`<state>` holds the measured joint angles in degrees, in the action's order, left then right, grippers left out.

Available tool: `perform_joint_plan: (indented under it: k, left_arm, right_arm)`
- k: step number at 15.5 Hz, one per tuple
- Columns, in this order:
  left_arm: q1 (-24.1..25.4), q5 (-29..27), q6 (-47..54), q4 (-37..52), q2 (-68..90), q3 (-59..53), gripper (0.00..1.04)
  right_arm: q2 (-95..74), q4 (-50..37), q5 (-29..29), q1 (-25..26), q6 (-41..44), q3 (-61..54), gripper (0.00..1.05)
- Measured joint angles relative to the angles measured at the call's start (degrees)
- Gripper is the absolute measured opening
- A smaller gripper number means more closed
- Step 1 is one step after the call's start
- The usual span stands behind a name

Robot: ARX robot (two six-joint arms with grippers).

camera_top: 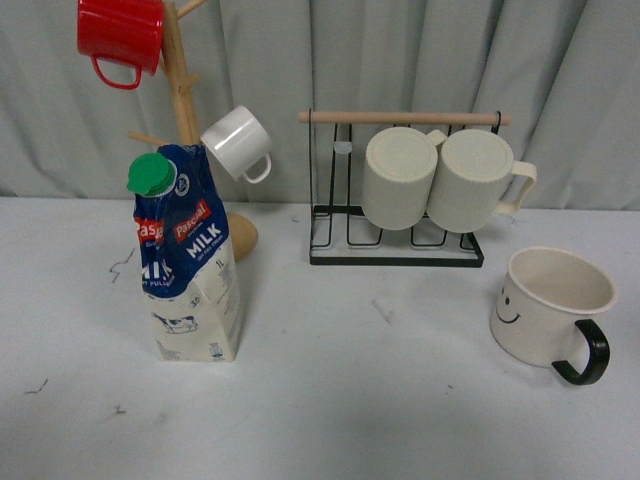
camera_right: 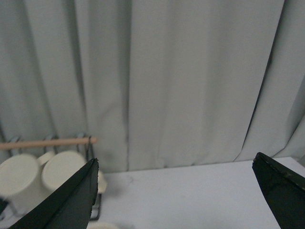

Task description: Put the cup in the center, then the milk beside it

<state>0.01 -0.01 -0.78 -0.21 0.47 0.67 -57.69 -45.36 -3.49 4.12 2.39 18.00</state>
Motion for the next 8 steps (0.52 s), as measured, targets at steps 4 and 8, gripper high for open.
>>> perform_joint_plan:
  k: [4,8]
  left_arm:
    - [0.0,0.0,0.0,0.0,0.0,0.0,0.98]
    - [0.0,0.0,0.0,0.0,0.0,0.0,0.98]
  right_arm:
    - [-32.0,8.5,-3.8,-1.6,-6.2,20.2,0.98]
    - [-45.2,22.0,-3.8,-5.6,-10.4,29.8,0.98]
